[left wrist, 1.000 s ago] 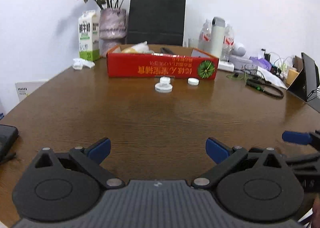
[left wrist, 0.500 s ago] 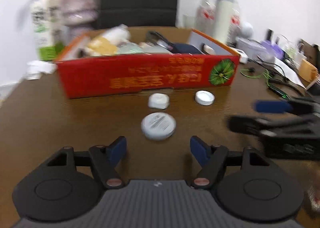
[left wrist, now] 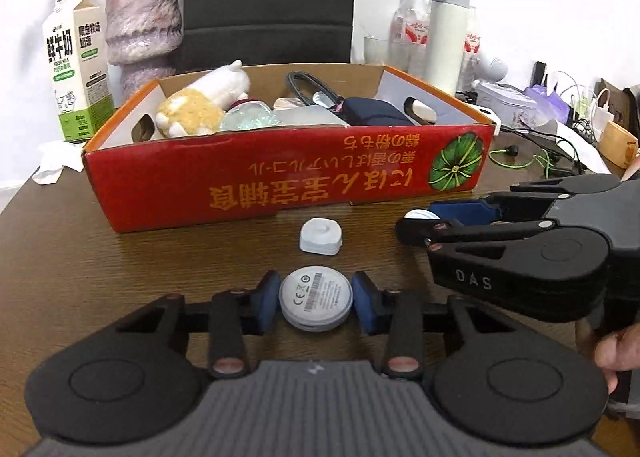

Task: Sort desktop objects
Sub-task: 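Grasp the round white disc with the left tool while the right tool grasps a white bottle cap, then carry the white disc and bottle cap over the red box and release both inside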

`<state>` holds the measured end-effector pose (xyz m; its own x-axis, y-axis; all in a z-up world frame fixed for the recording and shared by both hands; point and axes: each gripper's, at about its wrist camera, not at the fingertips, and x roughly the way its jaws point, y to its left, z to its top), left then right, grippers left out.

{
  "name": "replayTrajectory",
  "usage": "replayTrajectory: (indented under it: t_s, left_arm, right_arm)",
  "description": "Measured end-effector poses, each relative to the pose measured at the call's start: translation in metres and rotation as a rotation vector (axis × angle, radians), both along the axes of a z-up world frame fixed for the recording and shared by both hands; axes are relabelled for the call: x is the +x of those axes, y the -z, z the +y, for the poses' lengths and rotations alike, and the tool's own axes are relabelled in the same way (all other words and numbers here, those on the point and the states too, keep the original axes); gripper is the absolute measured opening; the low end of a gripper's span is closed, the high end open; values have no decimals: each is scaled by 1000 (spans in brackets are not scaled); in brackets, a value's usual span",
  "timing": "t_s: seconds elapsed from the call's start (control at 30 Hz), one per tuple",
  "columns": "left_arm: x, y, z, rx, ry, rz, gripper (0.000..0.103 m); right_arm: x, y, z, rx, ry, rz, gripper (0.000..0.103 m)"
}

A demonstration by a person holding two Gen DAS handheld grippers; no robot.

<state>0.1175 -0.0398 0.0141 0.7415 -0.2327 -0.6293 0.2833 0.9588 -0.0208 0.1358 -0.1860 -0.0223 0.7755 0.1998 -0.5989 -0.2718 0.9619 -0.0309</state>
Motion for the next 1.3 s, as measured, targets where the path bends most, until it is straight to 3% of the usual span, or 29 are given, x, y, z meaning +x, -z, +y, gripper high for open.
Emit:
replayTrajectory:
  t_s: [0.1, 0.2, 0.37, 0.5, 0.7, 0.9, 1.07, 1.3]
  left_arm:
    - [-3, -5, 2, -22, 7, -25, 40]
    - [-12, -13, 6, -7, -59, -68, 40]
    - [-68, -37, 12, 0, -70, -136, 40]
    - [-123, -55, 15, -15, -84, -194, 40]
    - [-197, -68, 16, -51, -130, -277, 40]
    - [-260, -62, 3, -41, -86, -336, 40]
    - [-274, -46, 4, -64, -87, -324, 40]
    - [-270, -39, 11, -94, -117, -305, 40]
  right_arm:
    - [1, -2, 0, -1, 0, -4, 27]
    - [-11, -10, -3, 2, 31, -46, 27]
    - [-60, -26, -16, 74, 91, -75, 27]
    - [-125, -40, -26, 166, 88, -113, 27]
    - [-221, -58, -26, 196, 81, -199, 27]
    - [-299, -55, -9, 137, 76, -295, 27]
    - [-336, -41, -4, 137, 73, -357, 27]
    - [-330, -43, 1, 109, 86, -372, 27]
